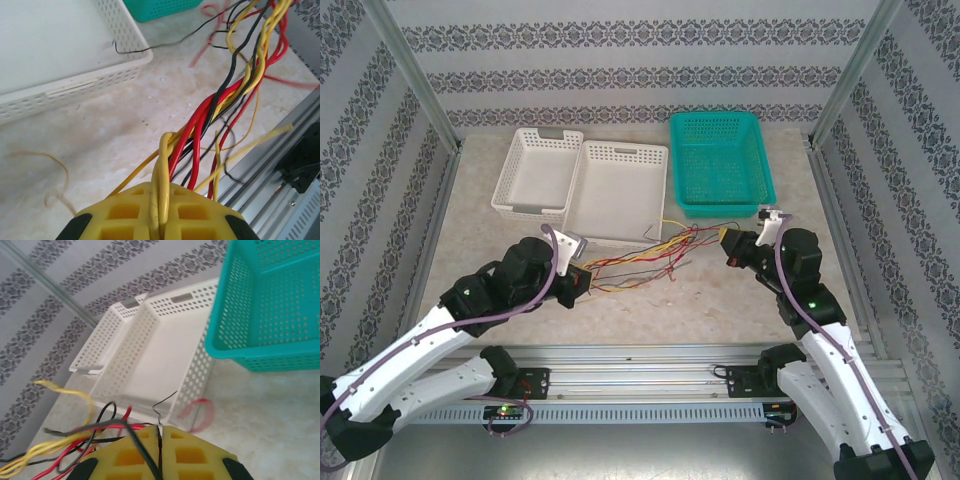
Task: Untangle the cables
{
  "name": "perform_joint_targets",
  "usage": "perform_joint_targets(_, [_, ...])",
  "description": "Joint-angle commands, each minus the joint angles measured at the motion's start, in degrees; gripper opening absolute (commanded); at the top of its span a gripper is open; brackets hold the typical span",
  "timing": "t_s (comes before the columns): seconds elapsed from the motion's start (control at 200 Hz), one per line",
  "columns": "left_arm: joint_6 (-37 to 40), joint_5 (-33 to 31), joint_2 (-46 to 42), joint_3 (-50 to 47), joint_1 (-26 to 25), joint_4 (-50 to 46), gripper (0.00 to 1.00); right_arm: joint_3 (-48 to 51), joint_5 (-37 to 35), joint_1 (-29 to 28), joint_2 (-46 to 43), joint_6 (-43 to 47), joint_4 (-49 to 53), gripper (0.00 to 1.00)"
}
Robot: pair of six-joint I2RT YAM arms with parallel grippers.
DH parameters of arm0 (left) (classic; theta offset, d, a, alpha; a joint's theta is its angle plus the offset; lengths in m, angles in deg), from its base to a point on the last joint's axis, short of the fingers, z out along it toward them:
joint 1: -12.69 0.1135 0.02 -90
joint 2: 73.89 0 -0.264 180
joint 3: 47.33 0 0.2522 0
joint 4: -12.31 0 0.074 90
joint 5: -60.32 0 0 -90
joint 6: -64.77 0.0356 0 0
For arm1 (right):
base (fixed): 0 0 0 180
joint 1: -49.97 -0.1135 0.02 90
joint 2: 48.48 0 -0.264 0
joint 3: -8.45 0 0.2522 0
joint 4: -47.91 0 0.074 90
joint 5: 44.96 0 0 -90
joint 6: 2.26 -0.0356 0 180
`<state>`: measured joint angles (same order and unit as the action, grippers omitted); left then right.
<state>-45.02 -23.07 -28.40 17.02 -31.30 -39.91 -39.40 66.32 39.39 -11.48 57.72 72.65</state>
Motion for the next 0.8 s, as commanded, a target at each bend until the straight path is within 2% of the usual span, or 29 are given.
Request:
perform_joint_targets(0.0, [2.36, -5.65, -2.51, -0.01, 2.37, -9.52, 0.0, -0.24, -6.69, 3.74, -0.93, -0.51, 2.58, 0.0])
perform_joint_targets(0.21, [2.84, -10.98, -6.96, 1.87, 6.35, -12.58, 0.0, -1.54, -13.44, 11.2, -1.92, 0.55, 9.39, 0.0])
perform_joint_targets(0.32, [2.87, -12.7, -8.11, 1.89, 7.59, -12.3, 0.0, -1.69, -13.1, 14.87, -2.01, -0.06, 10.53, 0.0])
perform_joint_targets(0.435, [2.52, -15.06, -8.23, 1.75, 7.94, -12.07, 0.0, -1.79, -11.98, 15.73, -2.39, -0.24, 10.27, 0.0])
perform_joint_targets(0.56, [1.41, -20.09, -8.1, 2.15, 8.12, -12.03, 0.0, -2.87, -13.94, 15.78, -4.21, -0.14, 11.49, 0.0])
perform_joint_targets(0.63, [0.96, -23.64, -8.12, 2.41, 8.42, -11.76, 0.0, -3.57, -16.54, 15.86, -6.47, -0.91, 12.7, 0.0])
perform_joint_targets(0.704, [0.27, -27.9, -8.32, 3.0, 8.99, -11.55, 0.0, -3.55, -23.53, 16.23, -11.21, -2.99, 14.65, 0.0])
perform_joint_targets(0.794, [1.39, -30.88, -8.24, 4.2, 9.71, -11.31, 0.0, -1.87, -27.88, 16.91, -16.64, -4.75, 14.31, 0.0])
